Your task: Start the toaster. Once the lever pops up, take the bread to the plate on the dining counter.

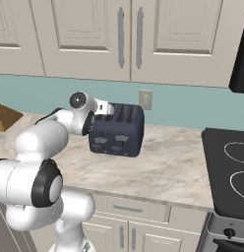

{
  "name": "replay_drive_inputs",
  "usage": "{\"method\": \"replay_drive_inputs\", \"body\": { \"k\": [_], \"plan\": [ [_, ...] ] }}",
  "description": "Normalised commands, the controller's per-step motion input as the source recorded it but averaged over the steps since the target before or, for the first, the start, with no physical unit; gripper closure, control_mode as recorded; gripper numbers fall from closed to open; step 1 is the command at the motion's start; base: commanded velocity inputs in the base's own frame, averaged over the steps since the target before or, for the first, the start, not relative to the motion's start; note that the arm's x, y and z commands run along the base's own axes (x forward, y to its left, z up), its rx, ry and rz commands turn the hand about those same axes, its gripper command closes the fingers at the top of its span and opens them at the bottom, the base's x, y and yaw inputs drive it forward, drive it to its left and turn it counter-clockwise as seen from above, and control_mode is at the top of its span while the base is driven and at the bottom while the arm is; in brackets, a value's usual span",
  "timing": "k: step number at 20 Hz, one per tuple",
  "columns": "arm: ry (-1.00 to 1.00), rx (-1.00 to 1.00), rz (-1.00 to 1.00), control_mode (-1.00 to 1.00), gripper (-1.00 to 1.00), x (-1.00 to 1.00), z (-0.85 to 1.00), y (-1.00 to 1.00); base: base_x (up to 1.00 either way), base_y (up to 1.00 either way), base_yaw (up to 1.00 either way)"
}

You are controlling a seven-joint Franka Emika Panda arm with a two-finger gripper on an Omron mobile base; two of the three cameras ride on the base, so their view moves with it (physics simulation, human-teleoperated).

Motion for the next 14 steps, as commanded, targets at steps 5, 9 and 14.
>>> {"method": "replay_drive_inputs", "body": {
  "k": [5, 9, 14],
  "plan": [
    [0.00, 0.00, 0.00, -1.00, -1.00, 0.00, 0.00, 0.00, 0.00, 0.00, 0.00],
    [0.00, 0.00, 0.00, -1.00, -1.00, 0.00, 0.00, 0.00, 0.00, 0.00, 0.00],
    [0.00, 0.00, 0.00, -1.00, -1.00, 0.00, 0.00, 0.00, 0.00, 0.00, 0.00]
  ]
}}
